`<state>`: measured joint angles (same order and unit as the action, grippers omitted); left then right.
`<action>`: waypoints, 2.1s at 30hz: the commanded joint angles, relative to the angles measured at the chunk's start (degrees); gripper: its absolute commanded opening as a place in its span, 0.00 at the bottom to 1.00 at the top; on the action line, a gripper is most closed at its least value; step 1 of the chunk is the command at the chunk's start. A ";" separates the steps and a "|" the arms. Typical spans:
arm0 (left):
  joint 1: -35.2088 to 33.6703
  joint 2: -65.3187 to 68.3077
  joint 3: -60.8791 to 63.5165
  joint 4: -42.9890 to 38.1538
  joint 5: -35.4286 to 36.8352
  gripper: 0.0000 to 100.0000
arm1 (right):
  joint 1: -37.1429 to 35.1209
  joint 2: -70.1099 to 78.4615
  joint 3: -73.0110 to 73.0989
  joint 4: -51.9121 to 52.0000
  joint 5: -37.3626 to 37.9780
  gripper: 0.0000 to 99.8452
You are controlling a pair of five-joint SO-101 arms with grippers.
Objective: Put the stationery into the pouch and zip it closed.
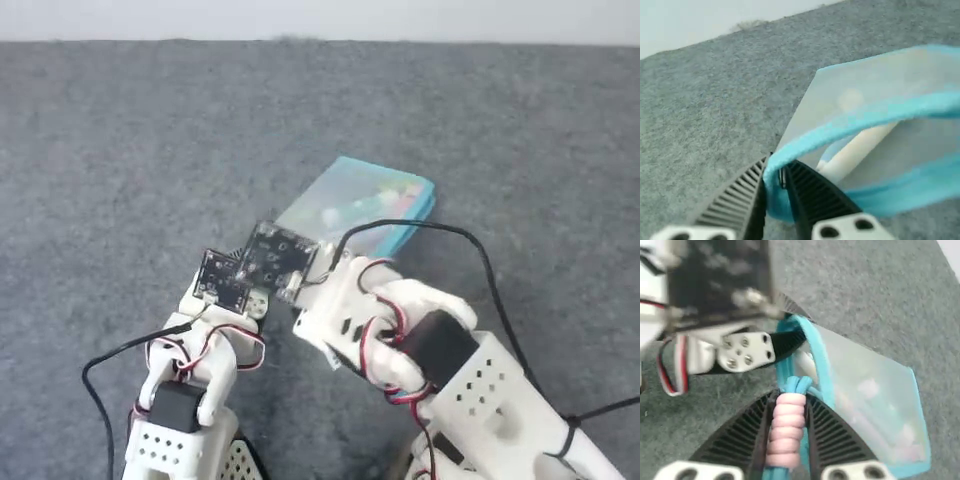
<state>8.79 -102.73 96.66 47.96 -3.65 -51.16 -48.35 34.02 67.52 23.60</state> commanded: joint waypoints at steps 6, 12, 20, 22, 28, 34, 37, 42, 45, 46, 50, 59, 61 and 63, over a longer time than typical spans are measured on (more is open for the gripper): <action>1.41 -1.05 -1.89 0.09 -0.53 0.01 | -5.49 0.13 -2.37 1.36 0.79 0.01; -2.90 -1.14 -1.98 -1.41 0.62 0.01 | -7.96 0.13 1.32 4.18 0.79 0.04; -4.22 -1.14 -1.98 -1.93 0.70 0.01 | -15.34 -0.40 2.02 14.55 4.75 0.41; -4.22 -1.14 -1.98 -1.93 0.70 0.01 | -16.40 -0.22 2.02 15.25 5.19 0.41; -4.40 -1.14 -1.98 -1.93 0.70 0.01 | -7.16 -0.40 2.02 15.34 5.19 0.36; -4.40 -1.14 -2.07 -1.93 0.70 0.01 | 3.12 -0.57 11.69 11.38 8.79 0.35; -4.40 -1.14 -2.07 -1.93 0.70 0.01 | 3.47 -2.33 19.78 5.05 9.41 0.35; -3.96 -1.14 -2.07 -1.93 0.70 0.01 | 5.14 -6.64 24.97 -1.80 9.32 0.35; -3.96 -1.14 -2.07 -1.93 0.70 0.01 | 8.31 -6.90 26.81 -6.81 9.23 0.35; -3.96 -1.14 -2.07 -1.93 0.70 0.01 | 8.57 -6.90 28.22 -9.19 9.23 0.35; -3.96 -1.14 -2.07 -1.85 0.70 0.01 | 8.75 -6.99 32.97 -17.54 7.21 0.35; -3.96 -1.14 -1.89 -1.76 0.70 0.01 | 8.84 -6.99 33.05 -23.78 5.27 0.29; -3.87 -1.14 -1.80 -1.76 0.70 0.01 | 8.84 -6.99 33.05 -24.84 5.27 0.21; -3.87 -1.14 -1.71 -1.76 0.70 0.01 | 8.84 -6.99 32.97 -25.27 5.27 0.13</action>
<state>5.19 -102.64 96.75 47.96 -3.82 -42.64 -53.45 67.96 44.48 29.58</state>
